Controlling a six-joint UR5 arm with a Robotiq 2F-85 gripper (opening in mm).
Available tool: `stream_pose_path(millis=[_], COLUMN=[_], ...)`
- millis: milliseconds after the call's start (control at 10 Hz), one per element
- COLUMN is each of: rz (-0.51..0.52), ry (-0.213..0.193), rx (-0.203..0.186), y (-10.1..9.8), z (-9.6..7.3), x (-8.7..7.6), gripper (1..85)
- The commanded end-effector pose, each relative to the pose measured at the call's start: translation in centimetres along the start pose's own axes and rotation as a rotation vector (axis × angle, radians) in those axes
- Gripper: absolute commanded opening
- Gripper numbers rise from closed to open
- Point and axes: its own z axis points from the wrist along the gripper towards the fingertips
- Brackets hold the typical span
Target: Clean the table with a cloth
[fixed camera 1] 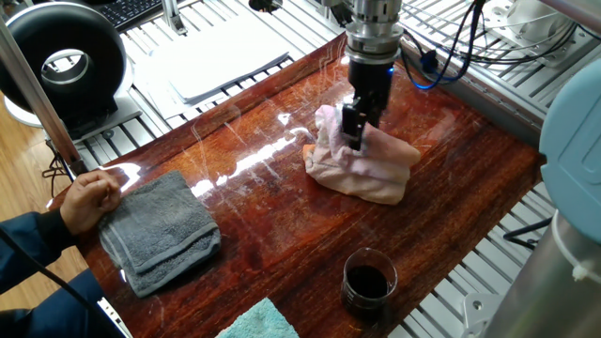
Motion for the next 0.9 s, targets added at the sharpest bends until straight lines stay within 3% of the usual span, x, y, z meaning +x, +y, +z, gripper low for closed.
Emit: stream_pose_path(millis=[0, 300, 600, 800], rz=[0.103, 0.152, 0.19, 0.232], ry=[0.061, 0.01, -0.034, -0.096], rx=[0.055, 0.04, 0.026, 0.043], y=[-1.2, -1.2, -1.2, -1.7], z=[-0.6, -1.4, -2.2, -2.4], x=[2.7, 2.9, 4.1, 3.6], gripper=[58.3, 57.7, 57.0, 42.3])
